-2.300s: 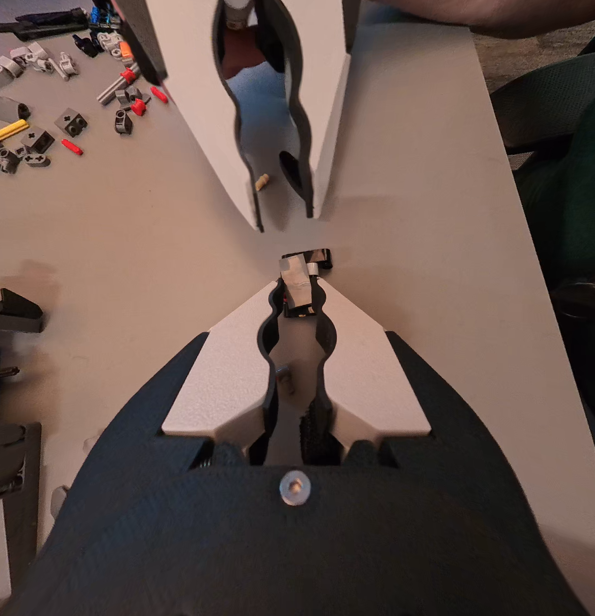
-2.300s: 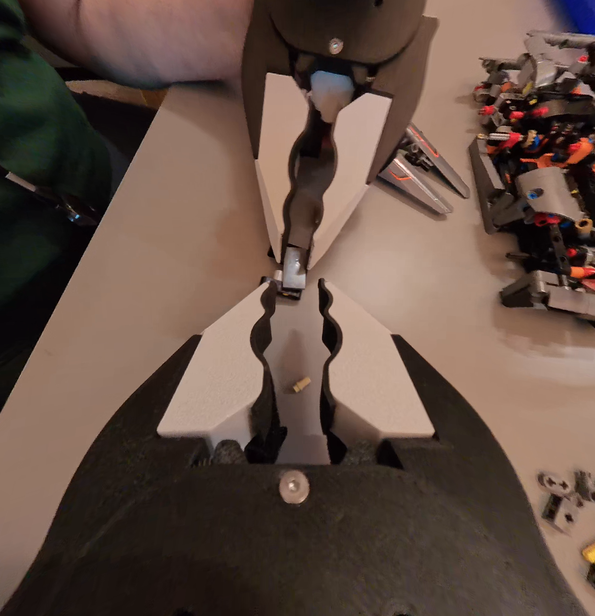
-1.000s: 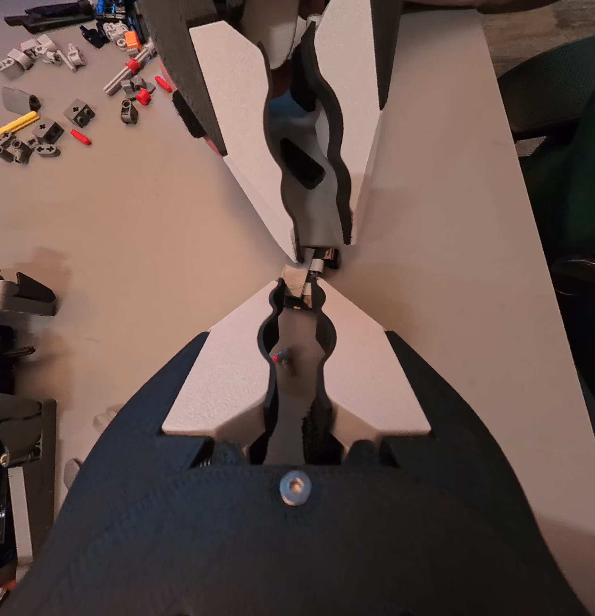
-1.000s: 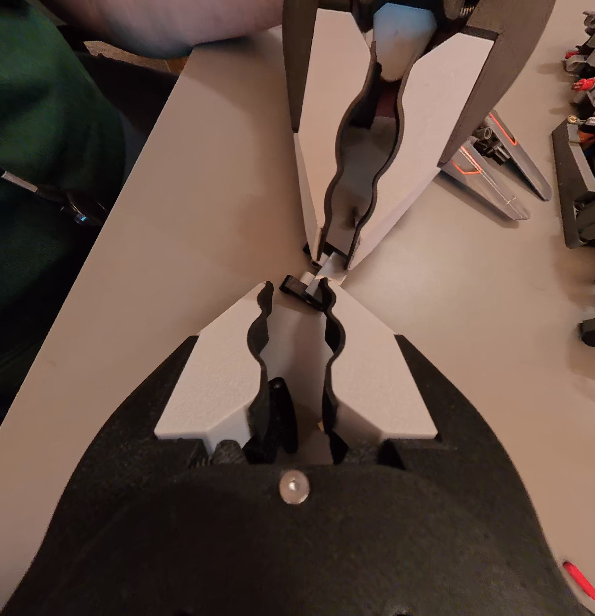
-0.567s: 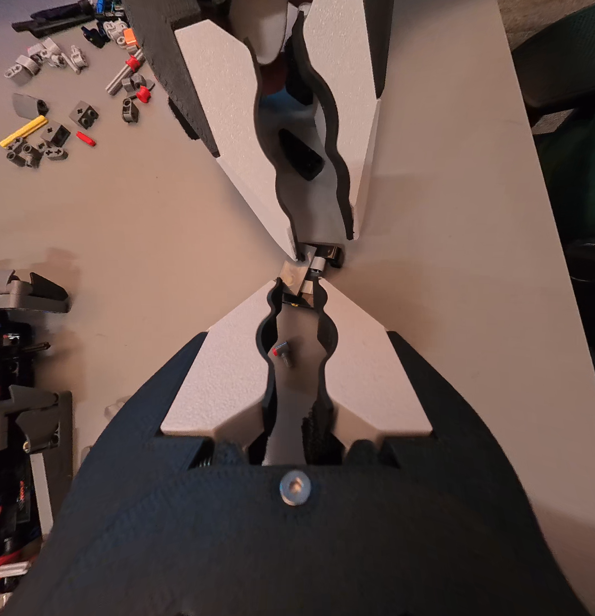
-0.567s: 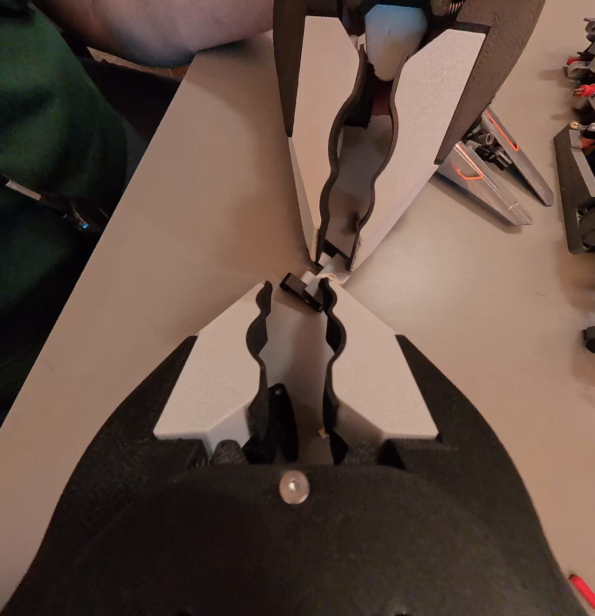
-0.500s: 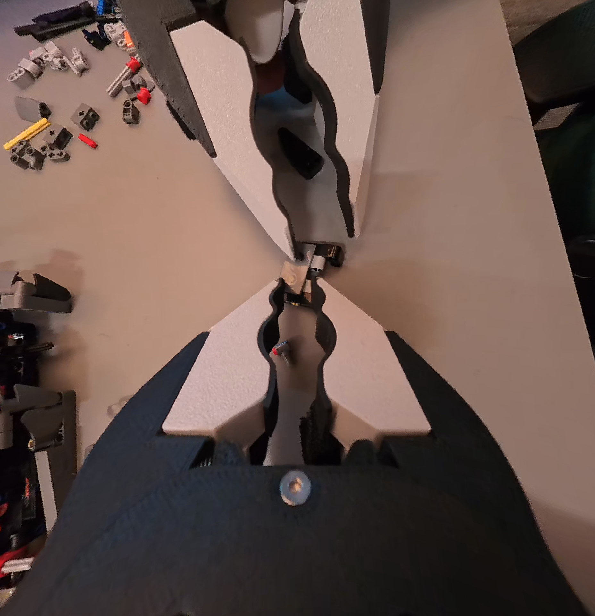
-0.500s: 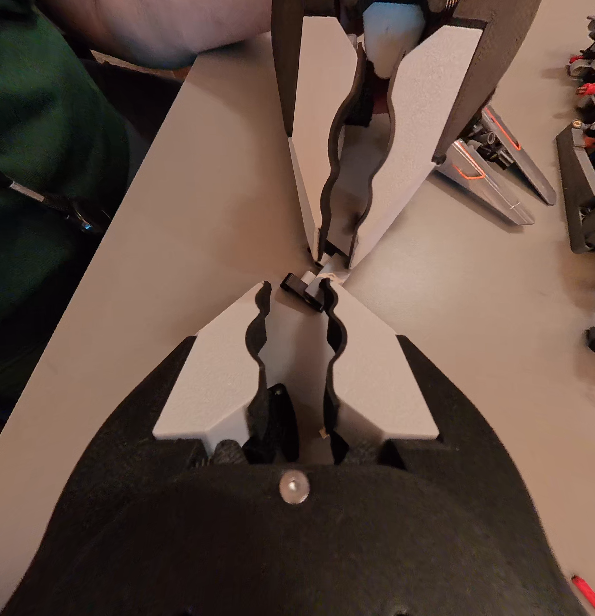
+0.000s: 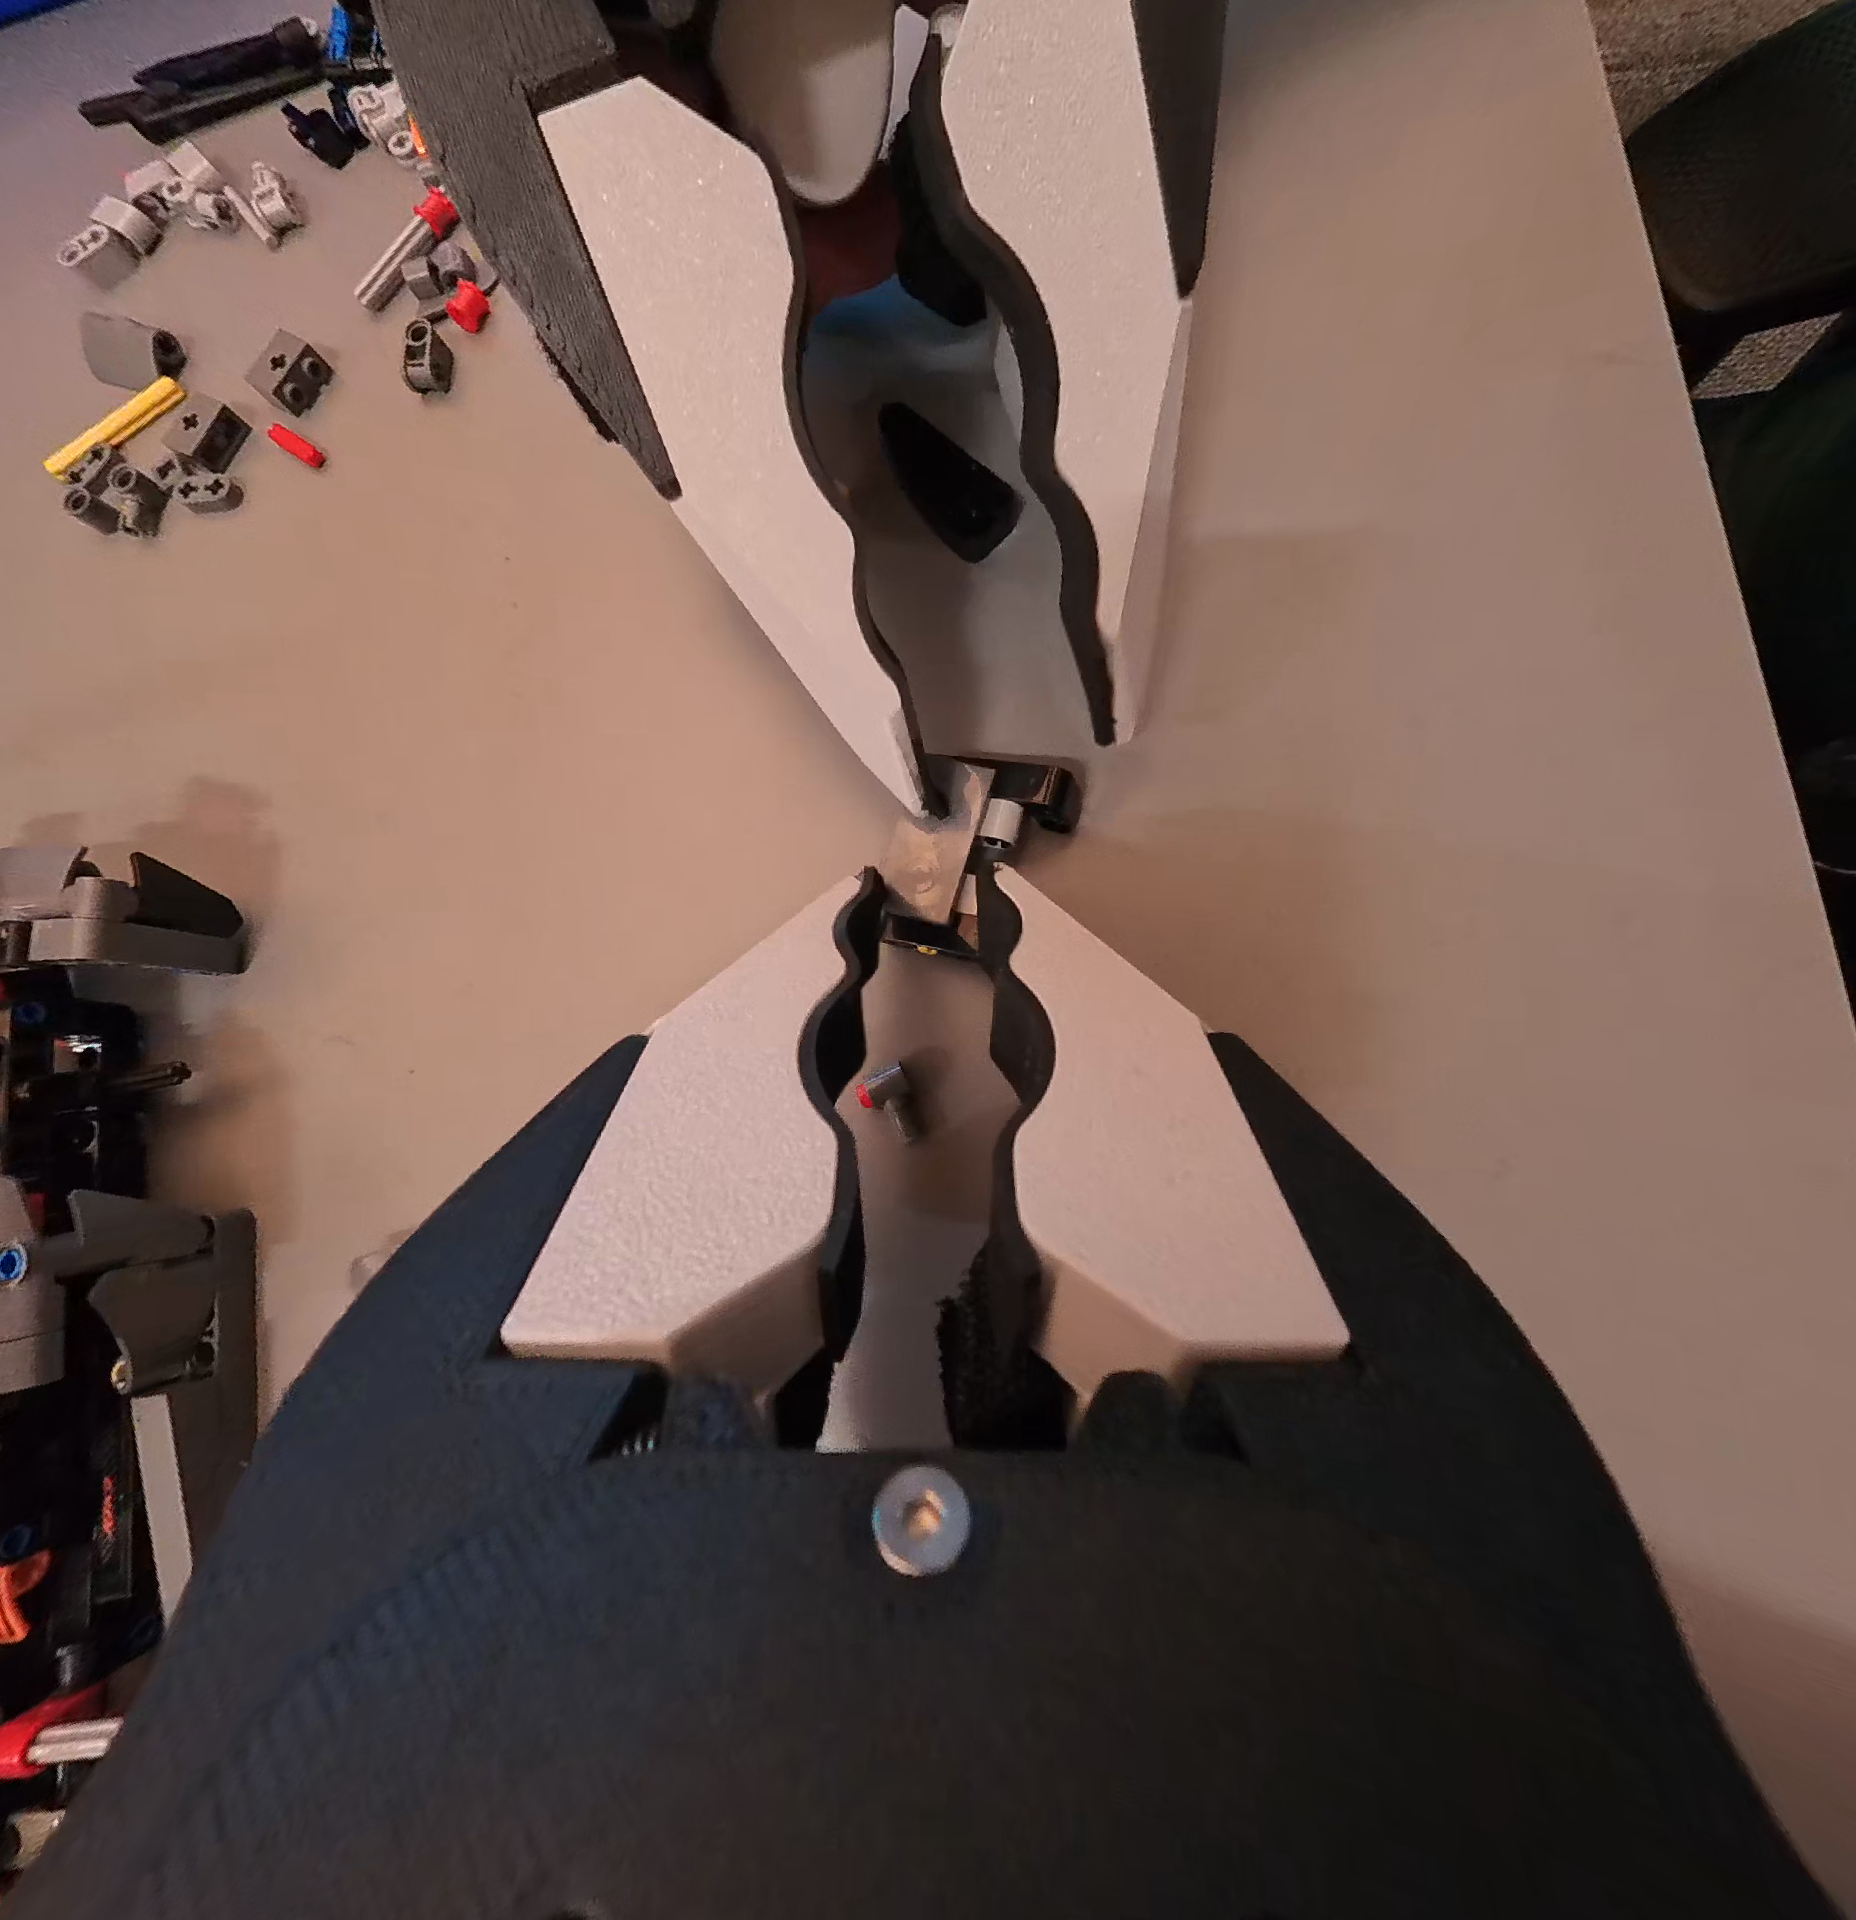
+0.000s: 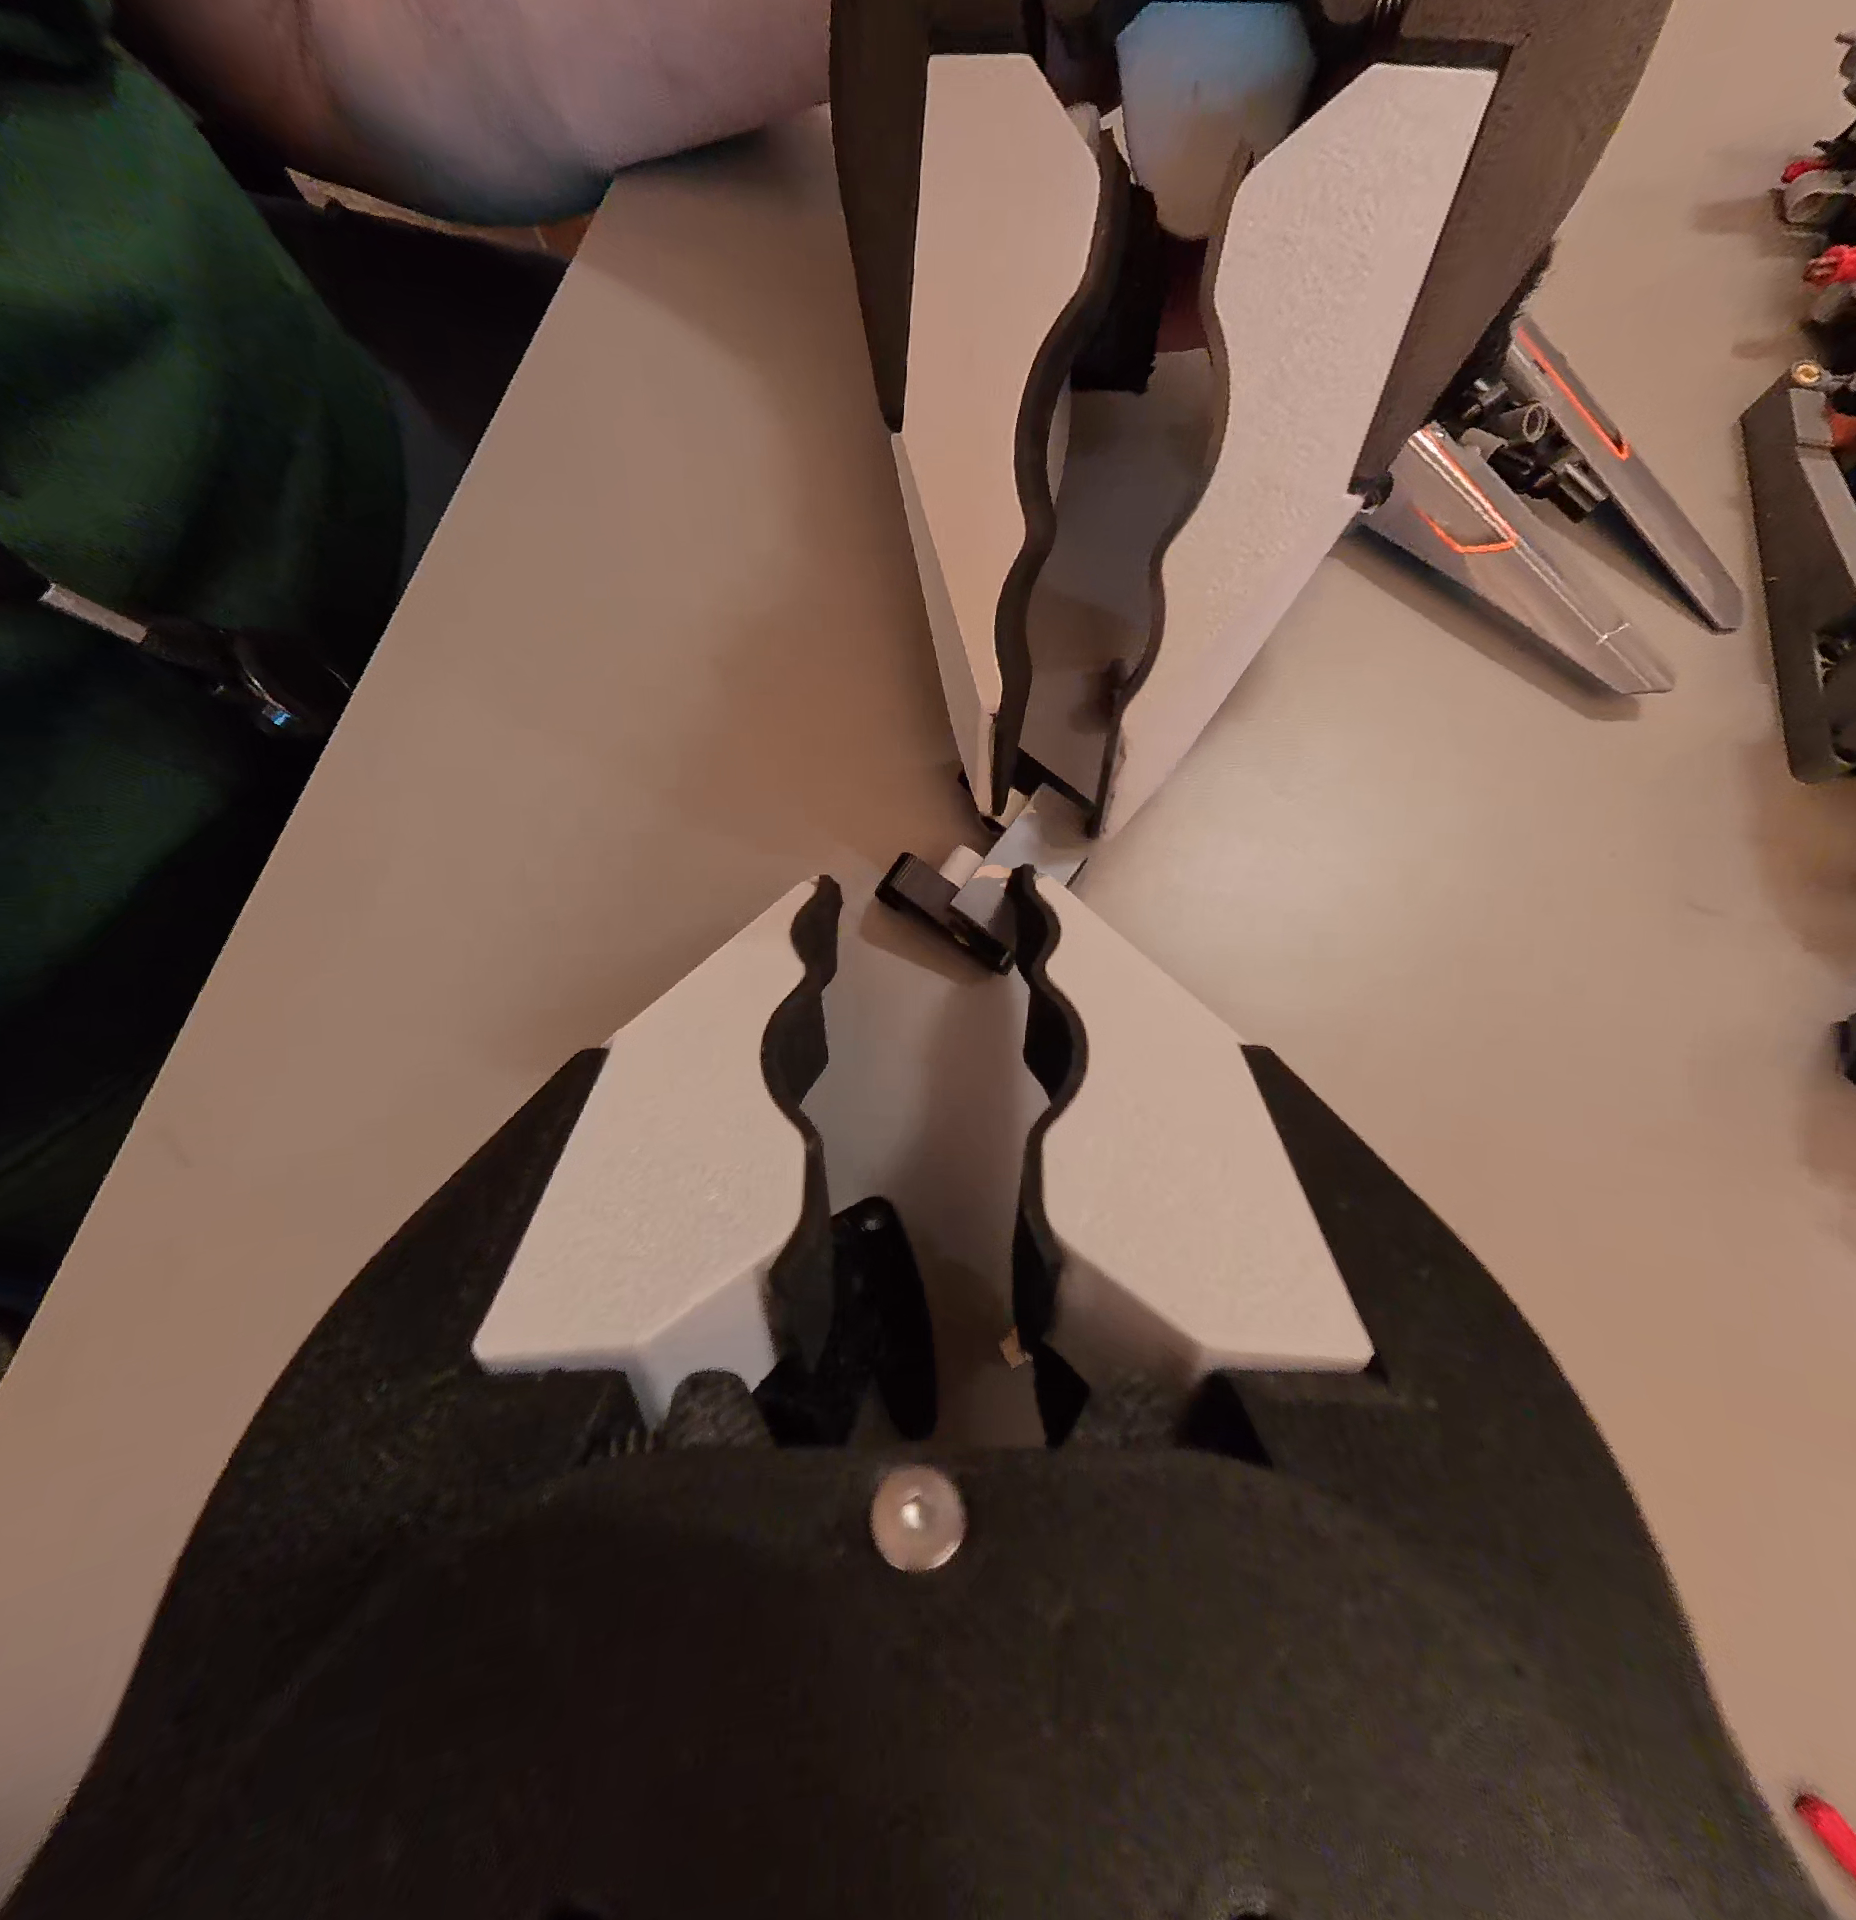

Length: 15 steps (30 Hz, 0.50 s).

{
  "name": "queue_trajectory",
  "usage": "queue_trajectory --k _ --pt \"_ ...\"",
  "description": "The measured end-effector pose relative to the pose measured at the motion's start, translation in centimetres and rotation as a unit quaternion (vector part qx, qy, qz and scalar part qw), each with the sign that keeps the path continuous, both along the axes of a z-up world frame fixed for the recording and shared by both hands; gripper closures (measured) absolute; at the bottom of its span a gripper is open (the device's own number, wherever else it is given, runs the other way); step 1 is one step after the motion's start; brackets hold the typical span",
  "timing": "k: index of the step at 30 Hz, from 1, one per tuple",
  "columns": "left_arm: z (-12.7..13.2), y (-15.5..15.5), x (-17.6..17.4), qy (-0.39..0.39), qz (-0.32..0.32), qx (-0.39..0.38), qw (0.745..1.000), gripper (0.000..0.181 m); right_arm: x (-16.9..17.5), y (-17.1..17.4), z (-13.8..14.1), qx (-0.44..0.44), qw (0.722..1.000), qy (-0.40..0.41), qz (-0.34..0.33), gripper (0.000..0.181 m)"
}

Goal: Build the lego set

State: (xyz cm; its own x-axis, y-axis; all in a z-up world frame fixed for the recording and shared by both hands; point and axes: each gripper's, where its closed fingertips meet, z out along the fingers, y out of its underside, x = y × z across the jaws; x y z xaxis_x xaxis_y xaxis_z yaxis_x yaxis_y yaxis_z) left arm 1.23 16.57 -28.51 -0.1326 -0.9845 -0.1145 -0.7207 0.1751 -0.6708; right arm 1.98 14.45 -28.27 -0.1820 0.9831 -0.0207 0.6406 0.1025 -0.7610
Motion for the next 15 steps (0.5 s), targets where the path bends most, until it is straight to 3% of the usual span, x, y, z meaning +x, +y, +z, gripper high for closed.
queue_trajectory --k 15 --pt "-0.14 -0.08 0.17 0.001 0.005 -0.009 1.000 0.169 -0.30 -0.18 0.07 -0.020 1.000 0.009 -0.005 0.146"
